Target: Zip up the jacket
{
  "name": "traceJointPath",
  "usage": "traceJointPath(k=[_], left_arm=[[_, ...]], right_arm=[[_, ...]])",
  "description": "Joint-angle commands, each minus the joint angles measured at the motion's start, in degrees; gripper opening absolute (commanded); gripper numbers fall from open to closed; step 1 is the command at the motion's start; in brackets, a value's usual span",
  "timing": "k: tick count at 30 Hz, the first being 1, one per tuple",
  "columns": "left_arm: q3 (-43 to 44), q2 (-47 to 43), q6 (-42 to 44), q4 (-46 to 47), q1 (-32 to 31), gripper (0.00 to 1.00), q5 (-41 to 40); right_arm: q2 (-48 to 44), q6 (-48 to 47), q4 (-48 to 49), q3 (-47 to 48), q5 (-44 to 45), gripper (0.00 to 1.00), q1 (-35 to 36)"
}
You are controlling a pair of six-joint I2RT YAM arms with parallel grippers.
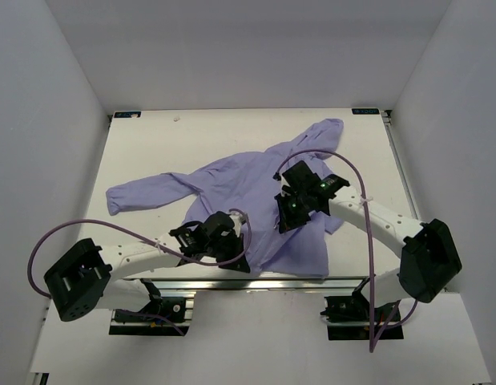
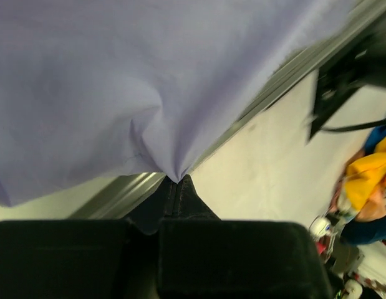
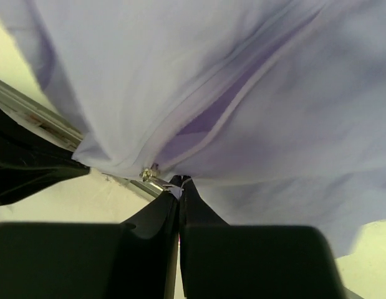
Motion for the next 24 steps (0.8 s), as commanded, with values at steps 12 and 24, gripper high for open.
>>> traceJointPath(k=[12,24], left_arm=[[-5.53,-3.43,-1.02,-8.00,-1.55,0.00,3.73],[-6.23,2.89,-1.10,-3.44,-1.46,0.00,6.89]], right_arm=[[18.42,-1.81,2.39,19.80,16.15,0.00,-15.18],[56.75,-1.91,0.61,70.79,13.35,0.00,-32.76]])
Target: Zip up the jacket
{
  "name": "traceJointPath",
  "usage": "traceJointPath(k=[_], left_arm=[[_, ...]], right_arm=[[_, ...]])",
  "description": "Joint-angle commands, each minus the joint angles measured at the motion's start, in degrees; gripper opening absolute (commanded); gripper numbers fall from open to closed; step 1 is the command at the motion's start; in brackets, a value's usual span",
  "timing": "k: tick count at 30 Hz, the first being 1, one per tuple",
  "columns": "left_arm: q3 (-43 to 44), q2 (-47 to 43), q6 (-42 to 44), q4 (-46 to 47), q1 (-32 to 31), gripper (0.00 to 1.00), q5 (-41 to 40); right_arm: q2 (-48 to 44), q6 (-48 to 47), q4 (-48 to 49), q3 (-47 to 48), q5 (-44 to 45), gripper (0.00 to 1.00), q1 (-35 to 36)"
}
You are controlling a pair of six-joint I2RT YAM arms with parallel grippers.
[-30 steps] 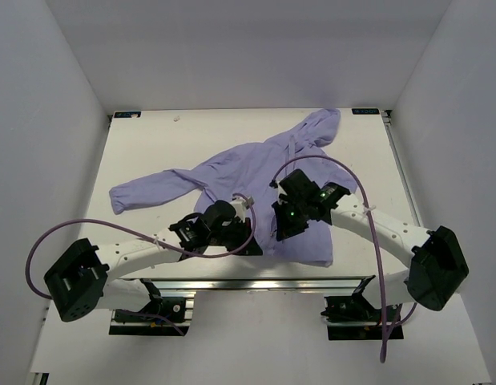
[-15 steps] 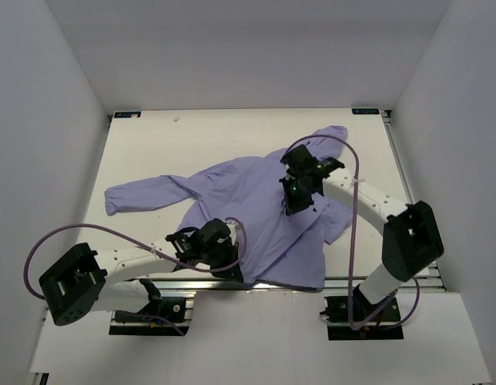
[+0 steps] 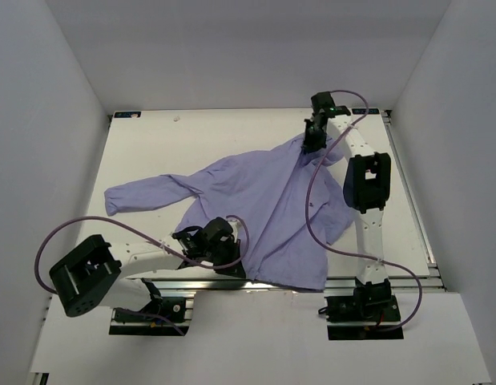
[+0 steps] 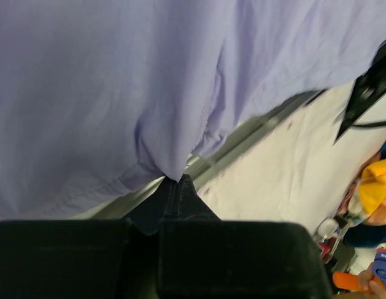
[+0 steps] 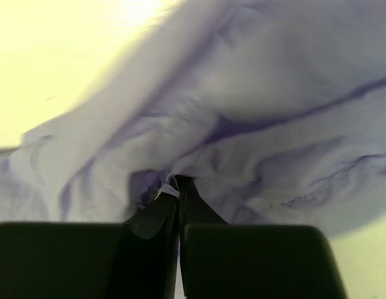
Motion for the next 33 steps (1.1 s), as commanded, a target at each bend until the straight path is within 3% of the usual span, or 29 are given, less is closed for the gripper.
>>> traceJointPath(k=[1,5,7,12,14,15,16,17,19,20,25,28,33], left_arm=[[-1.53,2.48,-0.06,-2.06,-0.70,0.00,6.98],[-0.83,5.99,0.47,-2.58,-0.52,0.00,9.27],[-1.09,6.44,0.30,-1.80,-0.17,0.00,10.32],[1.79,8.63,2.13,-4.16,2.98,0.00,10.42],[3.81,9.60,3.54,-6.96,4.48,0.00,10.16],[6.44,10.47,5.29,-7.93,5.97,0.00,10.07],[7.85,10.92,6.17,-9.25,6.59,0.04,9.72],[9.35,11.01,7.75,-11.61,7.03,0.09,8.93],[13.48,10.31,9.34,-13.64,7.48,0.38,6.38],[14.80,9.70,10.13,-15.92,7.48,0.47,5.24],[21.83,1.63,11.28,-22.08,7.83,0.98,-2.83],[25.95,-1.37,10.32,-26.47,8.18,0.98,-9.94],[35.89,-0.95,7.95,-38.25,13.97,0.98,-32.61]], right_arm=[[2.62,1.61,8.84,6.15,2.02,0.00,-6.72],[3.06,1.10,20.87,3.86,0.34,0.00,-9.10],[4.11,-1.01,22.65,6.65,2.10,0.00,-9.19],[5.09,-3.65,26.52,9.05,-4.22,0.00,-9.19],[2.90,-4.70,26.70,7.21,-7.19,0.23,-8.92],[1.84,-4.71,26.88,5.98,-7.73,0.28,-8.84],[0.79,-5.41,27.05,3.79,-8.96,0.40,-8.84],[-1.31,-6.11,26.71,2.90,-8.97,0.44,-8.84],[-4.13,-7.34,24.69,2.37,-11.49,0.64,-8.75],[-5.02,-8.04,23.11,2.37,-11.78,0.89,-8.66],[-16.85,-8.75,17.04,-5.17,-9.59,0.89,-8.84],[-26.60,-7.00,17.56,-14.22,-6.53,0.89,-8.84],[-42.35,-2.26,14.23,-29.33,-1.50,0.89,-8.84]])
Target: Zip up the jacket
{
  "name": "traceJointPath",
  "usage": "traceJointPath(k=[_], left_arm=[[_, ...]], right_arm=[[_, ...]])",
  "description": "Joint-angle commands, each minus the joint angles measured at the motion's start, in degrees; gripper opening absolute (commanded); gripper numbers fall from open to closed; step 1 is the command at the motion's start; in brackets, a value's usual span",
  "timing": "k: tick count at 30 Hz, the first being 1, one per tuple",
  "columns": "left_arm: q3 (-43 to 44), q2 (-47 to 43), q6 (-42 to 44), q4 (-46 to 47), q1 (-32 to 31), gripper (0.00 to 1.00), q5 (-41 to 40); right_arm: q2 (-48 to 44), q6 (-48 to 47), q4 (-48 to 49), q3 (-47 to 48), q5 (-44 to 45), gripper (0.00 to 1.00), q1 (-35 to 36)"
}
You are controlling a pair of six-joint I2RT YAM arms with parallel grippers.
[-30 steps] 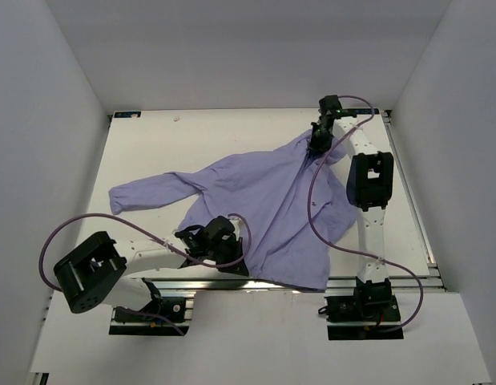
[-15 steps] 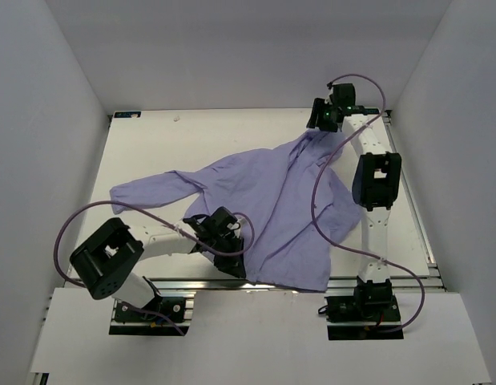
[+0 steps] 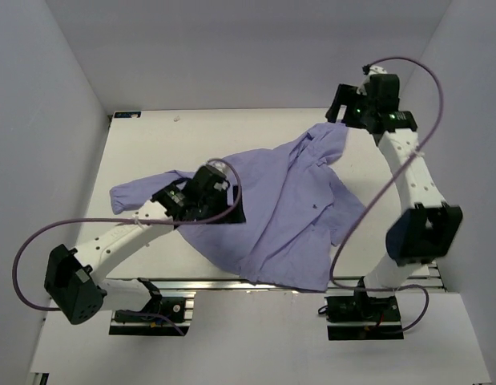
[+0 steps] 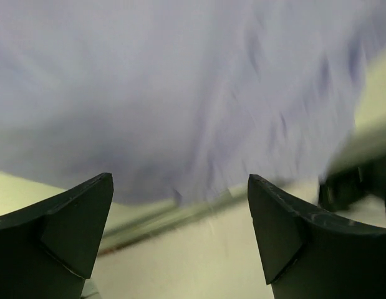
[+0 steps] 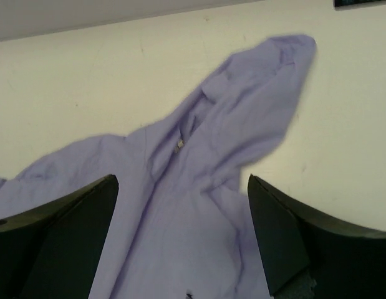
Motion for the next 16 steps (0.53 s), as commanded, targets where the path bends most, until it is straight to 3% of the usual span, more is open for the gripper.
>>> traceJointPath(k=[1,3,7,8,9,11,16], left_arm=[[6.50,-0.05,-2.17,-10.59,5.03,0.98,-20.96],[9.41,-1.27,-2.45,-10.17,12.40,0.98,-22.14],[8.72,-7.94,-1.22,-3.85,28.74,0.98,-17.58],[8.36,-9.09,1.13,-2.88,35.91,0.98,-14.44],[7.93,-10.14,2.03,-2.26,38.60,0.98,-8.92],[8.10,-9.63,3.26,-3.30,43.26,0.98,-6.33],[6.71,-9.09,4.15,-3.50,43.81,0.98,-5.26]], right_arm=[[-12.47,4.00,-2.96,-12.61,6.40,0.89,-0.11],[-18.74,6.02,-2.00,-20.37,6.34,0.89,-0.11],[-38.13,9.54,5.38,-45.38,5.11,0.89,-0.11],[-40.89,9.63,6.61,-48.51,5.02,0.89,-0.11],[-43.62,9.72,6.62,-50.97,5.28,0.90,-0.11],[-49.69,10.95,6.01,-55.45,7.74,0.89,-0.11],[-54.36,10.60,2.58,-54.34,10.29,0.89,-0.11]])
